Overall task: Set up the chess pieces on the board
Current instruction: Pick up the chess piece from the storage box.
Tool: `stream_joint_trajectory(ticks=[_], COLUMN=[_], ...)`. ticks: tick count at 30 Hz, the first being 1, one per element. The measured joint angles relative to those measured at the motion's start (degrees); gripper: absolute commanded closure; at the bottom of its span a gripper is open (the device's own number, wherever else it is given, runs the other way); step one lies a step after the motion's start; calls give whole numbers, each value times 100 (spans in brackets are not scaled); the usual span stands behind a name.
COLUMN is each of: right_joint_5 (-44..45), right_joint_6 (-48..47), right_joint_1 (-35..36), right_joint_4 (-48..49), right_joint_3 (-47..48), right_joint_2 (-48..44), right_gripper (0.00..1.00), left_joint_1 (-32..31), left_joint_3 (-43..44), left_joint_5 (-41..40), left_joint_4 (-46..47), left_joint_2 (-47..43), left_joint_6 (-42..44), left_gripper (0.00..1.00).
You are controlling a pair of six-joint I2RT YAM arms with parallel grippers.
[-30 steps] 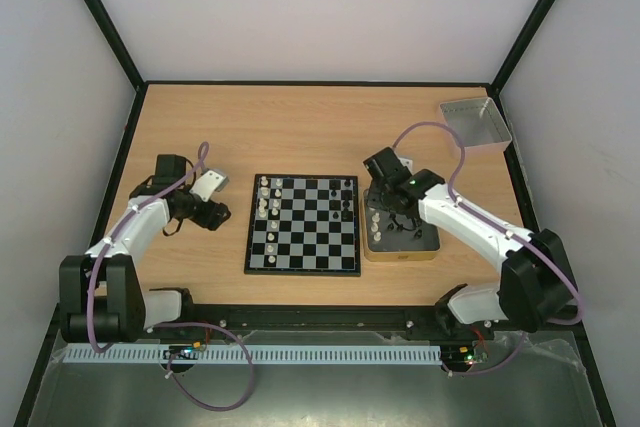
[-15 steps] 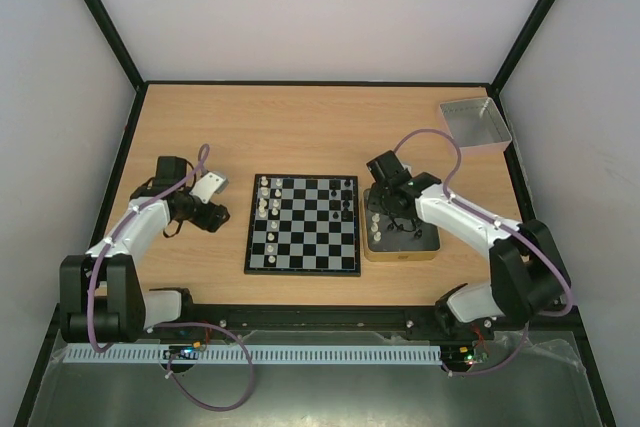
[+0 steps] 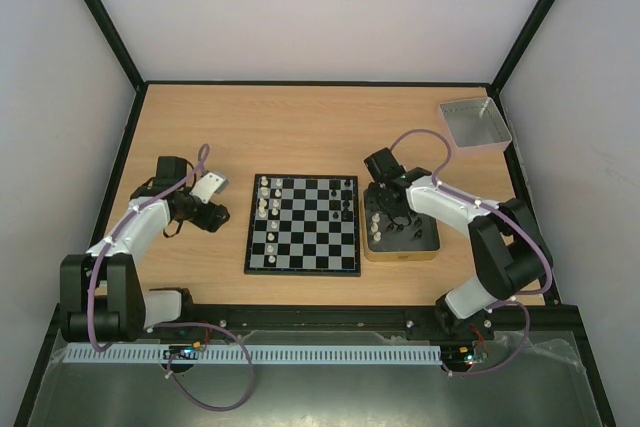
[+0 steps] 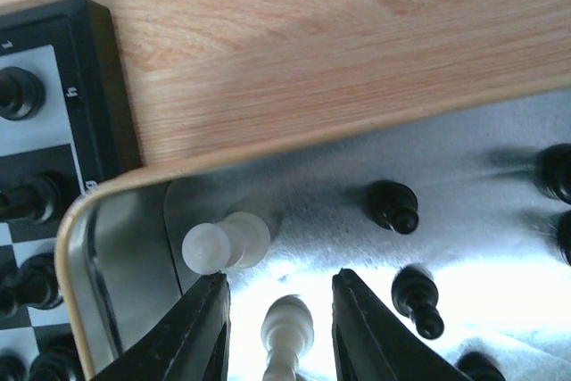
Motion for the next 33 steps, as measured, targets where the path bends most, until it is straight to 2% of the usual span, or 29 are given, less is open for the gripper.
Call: stream_joint_trajectory(ticks=[22,33], right_joint_5=[-321,-313], right_joint_6=[-2,-11], right_joint_1=[-24,-24], right_joint_4=[188,243], right_joint_3=[184,396], right_joint_2=[129,678], right_gripper=[69,76], left_joint_1=[0,0], left_joint_3=[-50,-52], left_joint_5=[-66,-103], left_joint_4=[-2,-2], left_joint_2=[28,28], left_joint_6=[31,31], left_gripper=[25,25])
